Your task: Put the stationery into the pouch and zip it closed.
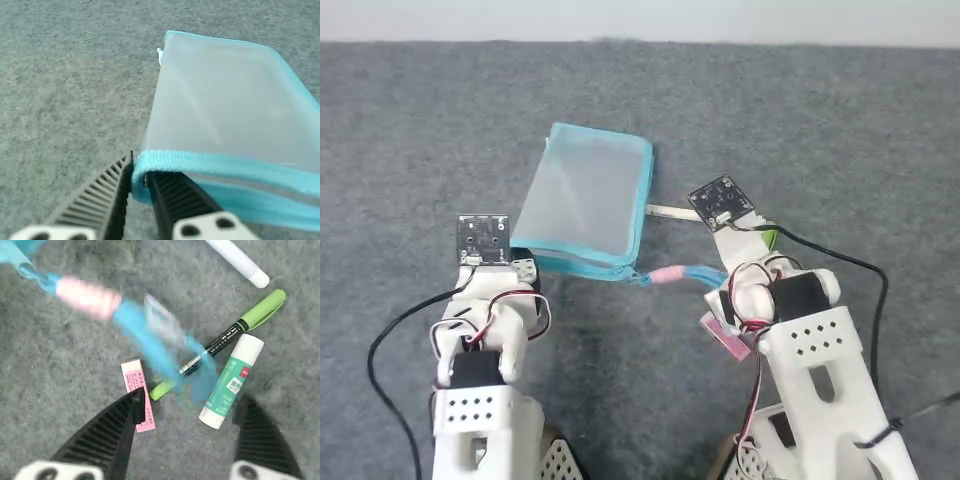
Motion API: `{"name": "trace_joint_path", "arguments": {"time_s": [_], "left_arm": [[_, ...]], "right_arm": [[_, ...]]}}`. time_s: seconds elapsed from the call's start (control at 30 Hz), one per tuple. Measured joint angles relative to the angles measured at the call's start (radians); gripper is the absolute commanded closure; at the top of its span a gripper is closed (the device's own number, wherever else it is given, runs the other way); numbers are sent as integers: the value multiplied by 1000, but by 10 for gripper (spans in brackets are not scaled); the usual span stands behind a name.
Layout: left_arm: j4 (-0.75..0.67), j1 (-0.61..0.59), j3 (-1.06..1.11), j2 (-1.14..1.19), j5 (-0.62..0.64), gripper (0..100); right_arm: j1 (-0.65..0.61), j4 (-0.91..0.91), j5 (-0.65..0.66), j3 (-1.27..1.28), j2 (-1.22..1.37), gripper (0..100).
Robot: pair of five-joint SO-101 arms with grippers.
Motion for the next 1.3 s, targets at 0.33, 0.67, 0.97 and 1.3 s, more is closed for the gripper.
{"name": "trace_joint_path", "arguments": {"time_s": [0.33, 0.67, 0.97, 1.3], "left_arm": [[2, 0, 0, 0, 0, 990], [2, 0, 0, 0, 0, 989], [2, 0, 0, 0, 0, 989], [2, 31, -2, 0, 0, 989]], "right_arm": [[193, 3, -3, 0, 37, 729], [241, -75, -3, 0, 402, 735], [269, -180, -3, -2, 537, 736], [350, -273, -5, -2, 598, 890]]}}
